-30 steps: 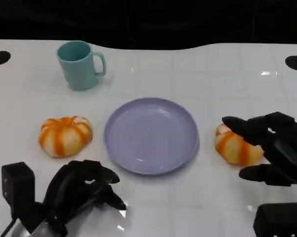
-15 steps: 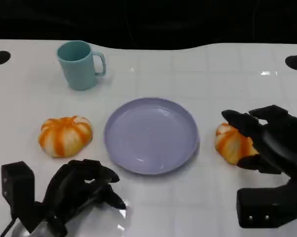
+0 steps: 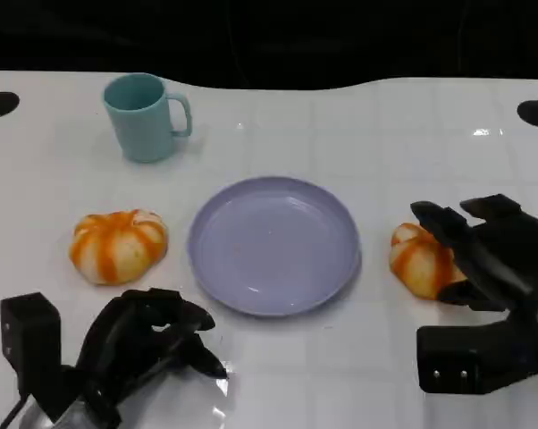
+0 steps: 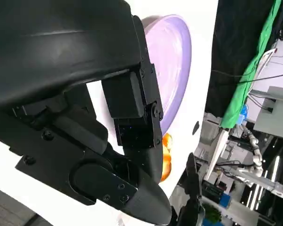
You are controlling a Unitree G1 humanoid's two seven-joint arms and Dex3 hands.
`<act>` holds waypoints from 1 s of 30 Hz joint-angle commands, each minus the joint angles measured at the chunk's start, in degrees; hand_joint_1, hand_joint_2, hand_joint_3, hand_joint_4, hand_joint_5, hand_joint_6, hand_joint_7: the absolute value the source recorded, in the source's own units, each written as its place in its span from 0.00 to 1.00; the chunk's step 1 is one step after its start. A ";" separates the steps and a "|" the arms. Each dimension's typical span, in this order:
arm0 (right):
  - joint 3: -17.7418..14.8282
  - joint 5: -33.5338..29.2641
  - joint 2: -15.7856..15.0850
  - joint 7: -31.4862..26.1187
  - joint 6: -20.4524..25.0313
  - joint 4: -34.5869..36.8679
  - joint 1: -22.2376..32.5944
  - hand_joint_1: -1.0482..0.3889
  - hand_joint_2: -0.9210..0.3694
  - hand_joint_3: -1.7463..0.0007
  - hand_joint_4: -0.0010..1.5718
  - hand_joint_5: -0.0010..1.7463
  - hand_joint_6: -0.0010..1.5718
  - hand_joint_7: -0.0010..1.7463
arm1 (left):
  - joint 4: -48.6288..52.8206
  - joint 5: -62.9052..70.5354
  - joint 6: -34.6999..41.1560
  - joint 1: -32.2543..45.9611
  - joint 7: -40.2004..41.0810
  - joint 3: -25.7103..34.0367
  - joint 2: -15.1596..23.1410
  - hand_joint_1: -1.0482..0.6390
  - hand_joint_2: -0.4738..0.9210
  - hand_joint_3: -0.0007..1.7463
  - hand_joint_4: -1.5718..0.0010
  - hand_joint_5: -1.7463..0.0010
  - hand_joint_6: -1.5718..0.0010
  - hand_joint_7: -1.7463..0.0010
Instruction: Grasp the bread from the table and place it into the plate.
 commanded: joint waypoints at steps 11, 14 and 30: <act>4.03 3.46 2.53 -1.75 -0.09 12.28 -6.10 0.09 0.00 0.98 0.08 0.14 0.10 0.00 | 0.05 0.30 0.70 1.42 0.05 0.16 0.91 0.00 0.89 0.00 0.02 0.70 0.00 0.88; 4.69 4.21 3.10 -1.78 -0.44 14.07 -6.99 0.10 0.00 0.98 0.09 0.13 0.10 0.00 | -0.13 0.18 0.74 1.57 -0.01 0.21 0.85 0.00 0.89 0.00 0.02 0.70 0.00 0.88; 6.11 8.63 6.57 -5.97 -4.11 27.00 -12.26 0.25 0.04 1.00 0.19 0.11 0.19 0.02 | -0.49 0.70 0.57 1.76 0.47 -0.03 0.92 0.00 0.89 0.00 0.02 0.70 0.00 0.87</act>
